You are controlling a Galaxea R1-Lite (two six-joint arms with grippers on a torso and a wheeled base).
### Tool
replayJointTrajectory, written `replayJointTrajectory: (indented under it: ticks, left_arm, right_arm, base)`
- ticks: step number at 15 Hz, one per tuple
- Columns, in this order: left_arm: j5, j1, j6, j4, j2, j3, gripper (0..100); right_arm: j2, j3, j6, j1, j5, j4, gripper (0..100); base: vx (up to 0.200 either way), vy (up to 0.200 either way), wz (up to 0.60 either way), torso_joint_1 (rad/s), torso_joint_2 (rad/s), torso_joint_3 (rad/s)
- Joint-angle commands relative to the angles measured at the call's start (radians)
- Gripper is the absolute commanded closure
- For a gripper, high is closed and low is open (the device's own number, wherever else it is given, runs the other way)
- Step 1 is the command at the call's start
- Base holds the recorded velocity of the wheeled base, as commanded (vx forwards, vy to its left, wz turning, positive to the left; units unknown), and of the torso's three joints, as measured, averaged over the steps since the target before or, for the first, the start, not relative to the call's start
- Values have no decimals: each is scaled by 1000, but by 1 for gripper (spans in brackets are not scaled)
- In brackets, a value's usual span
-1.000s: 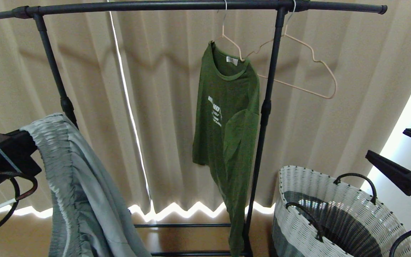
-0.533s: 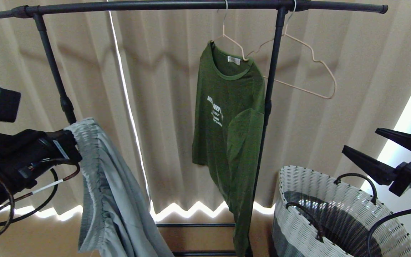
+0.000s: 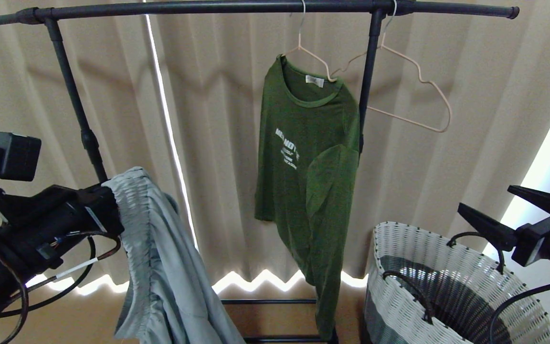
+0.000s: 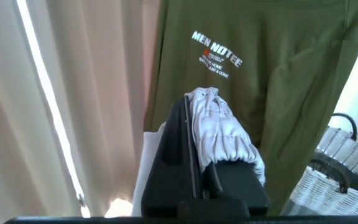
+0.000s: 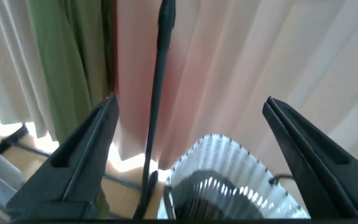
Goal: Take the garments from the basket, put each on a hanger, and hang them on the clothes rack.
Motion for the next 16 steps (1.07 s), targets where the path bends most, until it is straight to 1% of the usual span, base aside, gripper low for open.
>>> replayJointTrajectory:
  ticks: [1,2,3,4,6,7,9,12,15,16]
  left_arm:
    - [0,-4,8,0,-4,5,100]
    - [0,-4,41,0,-8,21,100]
    - [0,-4,65,0,-10,35,100]
    - [-1,-3,99,4,-7,36,100]
    - [-1,-3,143,9,10,33,100]
    - [-1,-3,150,9,19,28,100]
    - [-1,-3,150,26,13,22,100]
    - [-1,-1,153,73,-22,21,100]
    - [2,5,165,355,-122,-39,100]
    - [2,5,165,411,-136,-50,100]
  right_arm:
    - [0,40,-26,6,-1,-5,0]
    - [-4,45,-48,9,-7,-7,0]
    - [-7,46,-54,25,-29,-7,0]
    - [-9,46,-58,49,-78,-7,0]
    - [-7,37,-60,72,-111,-10,0]
    - [-3,34,-72,72,-111,-12,0]
    - [-4,37,-158,71,-110,-12,0]
    - [-12,42,-164,69,-111,-13,0]
    - [-16,42,-161,66,-110,-13,0]
    - [-15,42,-161,64,-110,-12,0]
  base:
    - [0,0,0,0,0,0]
    - [0,0,0,0,0,0]
    - [0,0,0,0,0,0]
    - [0,0,0,0,0,0]
    - [0,0,0,0,0,0]
    - [0,0,0,0,0,0]
    - [0,0,0,0,0,0]
    - [0,0,0,0,0,0]
    - [0,0,0,0,0,0]
    - [0,0,0,0,0,0]
